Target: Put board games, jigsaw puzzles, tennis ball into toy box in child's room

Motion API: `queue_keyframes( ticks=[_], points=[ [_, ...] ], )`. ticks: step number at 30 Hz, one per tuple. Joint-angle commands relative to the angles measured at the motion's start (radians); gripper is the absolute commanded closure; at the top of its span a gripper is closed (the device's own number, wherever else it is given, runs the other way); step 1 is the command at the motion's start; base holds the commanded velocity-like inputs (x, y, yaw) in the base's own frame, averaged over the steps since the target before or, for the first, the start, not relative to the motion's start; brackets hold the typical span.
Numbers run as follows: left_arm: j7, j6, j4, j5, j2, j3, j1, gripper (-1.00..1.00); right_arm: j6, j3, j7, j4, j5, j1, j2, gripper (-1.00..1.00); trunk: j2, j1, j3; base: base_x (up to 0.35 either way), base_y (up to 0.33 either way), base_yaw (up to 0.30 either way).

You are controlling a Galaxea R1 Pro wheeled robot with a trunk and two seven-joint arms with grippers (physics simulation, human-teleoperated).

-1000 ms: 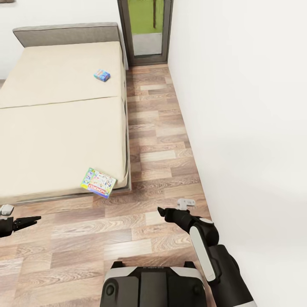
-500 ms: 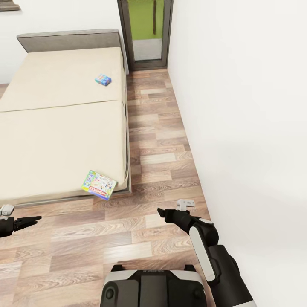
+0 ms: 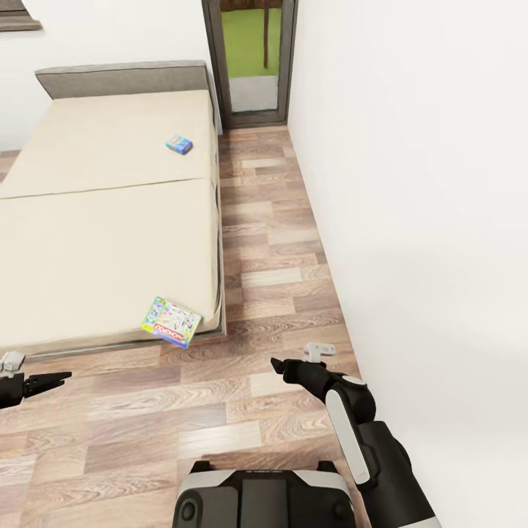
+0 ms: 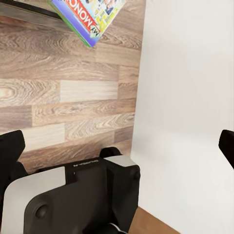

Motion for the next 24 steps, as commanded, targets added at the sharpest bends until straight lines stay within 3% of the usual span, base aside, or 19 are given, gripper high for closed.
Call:
queue_keyframes(
  ticks=[1, 24],
  points=[
    [-0.004, 0.011, 0.001, -0.01, 0.0, 0.008, -0.001, -1.0, 0.005, 0.0, -0.003, -0.001, -0.004, 0.0, 0.0, -1.0, -0.002, 0.001, 0.0, 0.0, 0.0, 0.0],
    [-0.004, 0.011, 0.001, -0.01, 0.0, 0.008, -0.001, -1.0, -0.038, 0.002, -0.006, 0.023, -0.004, 0.0, 0.002, -1.0, -0.002, 0.001, 0.031, 0.0, 0.0, 0.0]
  ],
)
